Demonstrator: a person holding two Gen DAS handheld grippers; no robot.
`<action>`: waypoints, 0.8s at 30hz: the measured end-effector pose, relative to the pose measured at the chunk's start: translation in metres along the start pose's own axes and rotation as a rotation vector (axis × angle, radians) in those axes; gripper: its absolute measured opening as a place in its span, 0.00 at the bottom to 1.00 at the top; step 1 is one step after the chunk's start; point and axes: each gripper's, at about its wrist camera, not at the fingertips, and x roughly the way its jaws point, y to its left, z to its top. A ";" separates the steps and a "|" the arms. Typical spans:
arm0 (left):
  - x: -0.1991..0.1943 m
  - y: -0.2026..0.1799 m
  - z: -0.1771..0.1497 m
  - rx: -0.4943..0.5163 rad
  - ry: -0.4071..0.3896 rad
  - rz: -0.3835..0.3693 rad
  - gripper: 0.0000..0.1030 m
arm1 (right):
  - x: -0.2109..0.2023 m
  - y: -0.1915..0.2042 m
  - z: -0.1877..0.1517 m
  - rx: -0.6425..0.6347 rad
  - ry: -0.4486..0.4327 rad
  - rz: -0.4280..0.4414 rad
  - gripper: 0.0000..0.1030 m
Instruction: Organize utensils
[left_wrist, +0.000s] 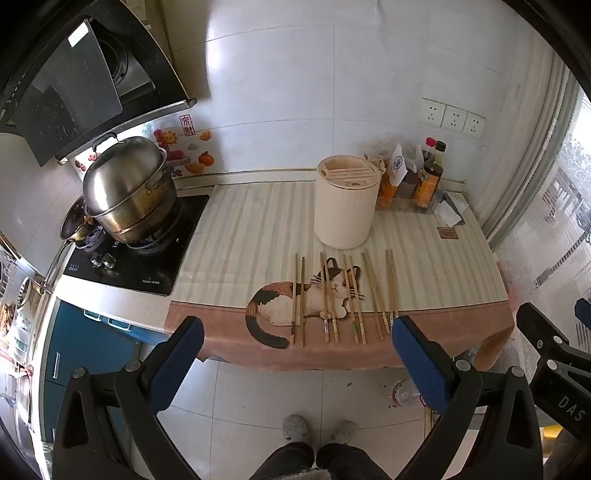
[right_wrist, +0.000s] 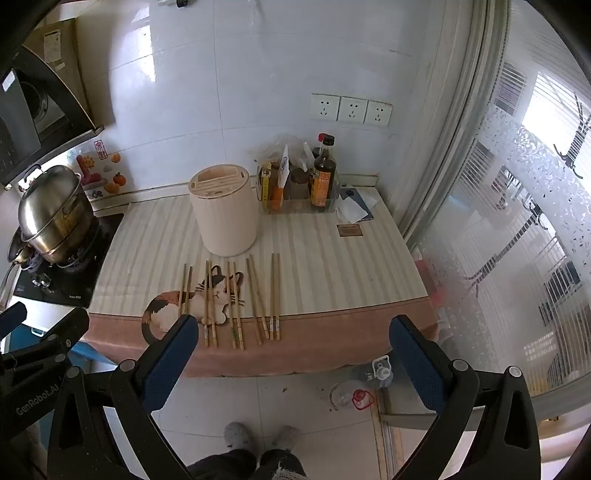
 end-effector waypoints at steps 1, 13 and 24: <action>0.000 0.000 0.000 0.001 -0.001 0.000 1.00 | 0.000 0.000 0.000 0.000 0.000 -0.001 1.00; -0.003 0.000 0.001 -0.002 -0.003 0.001 1.00 | -0.001 -0.001 -0.001 -0.001 -0.003 -0.002 1.00; -0.007 -0.003 -0.001 -0.003 -0.003 -0.002 1.00 | -0.002 -0.001 -0.002 -0.002 -0.004 -0.001 1.00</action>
